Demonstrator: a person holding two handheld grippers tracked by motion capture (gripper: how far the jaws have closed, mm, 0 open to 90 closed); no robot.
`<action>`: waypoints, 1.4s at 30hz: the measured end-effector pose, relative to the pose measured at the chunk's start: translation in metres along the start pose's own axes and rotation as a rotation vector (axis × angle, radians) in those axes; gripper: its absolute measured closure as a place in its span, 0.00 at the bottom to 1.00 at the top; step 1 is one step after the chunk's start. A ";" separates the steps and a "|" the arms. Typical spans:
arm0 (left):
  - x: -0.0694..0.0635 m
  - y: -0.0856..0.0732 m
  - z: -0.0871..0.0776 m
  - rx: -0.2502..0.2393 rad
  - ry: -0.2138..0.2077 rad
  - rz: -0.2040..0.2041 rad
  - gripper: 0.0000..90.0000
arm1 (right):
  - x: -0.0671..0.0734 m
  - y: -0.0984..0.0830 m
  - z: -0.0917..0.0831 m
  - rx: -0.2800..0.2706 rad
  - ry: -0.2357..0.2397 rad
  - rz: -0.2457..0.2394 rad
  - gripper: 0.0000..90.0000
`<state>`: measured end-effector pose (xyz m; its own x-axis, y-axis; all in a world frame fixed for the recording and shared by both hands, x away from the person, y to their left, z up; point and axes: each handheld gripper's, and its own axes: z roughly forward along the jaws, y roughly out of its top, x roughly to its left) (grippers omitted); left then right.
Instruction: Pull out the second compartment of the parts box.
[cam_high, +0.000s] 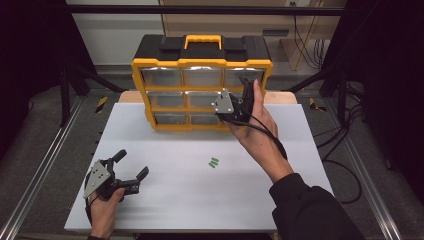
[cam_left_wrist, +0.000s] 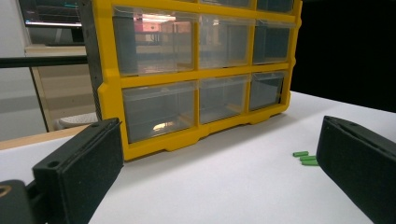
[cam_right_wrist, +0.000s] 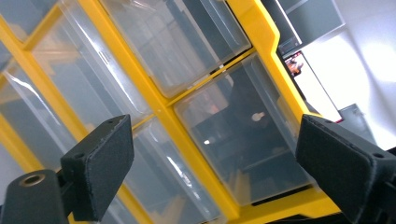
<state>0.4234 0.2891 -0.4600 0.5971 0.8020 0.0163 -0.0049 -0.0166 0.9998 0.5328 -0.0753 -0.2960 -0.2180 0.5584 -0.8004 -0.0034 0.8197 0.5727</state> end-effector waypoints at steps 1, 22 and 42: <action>0.000 0.000 -0.001 -0.002 0.003 0.002 0.01 | 0.000 0.001 0.001 0.009 -0.009 -0.034 0.14; 0.002 0.000 0.001 -0.002 0.005 0.000 0.01 | -0.007 0.013 0.007 -0.030 -0.043 -0.054 0.15; 0.002 0.000 0.001 -0.002 0.009 0.007 0.01 | 0.002 0.018 0.009 -0.031 -0.062 -0.132 0.19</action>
<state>0.4250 0.2900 -0.4598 0.5901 0.8070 0.0231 -0.0105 -0.0209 0.9997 0.5413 -0.0581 -0.2892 -0.1528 0.4535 -0.8781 -0.0586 0.8828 0.4661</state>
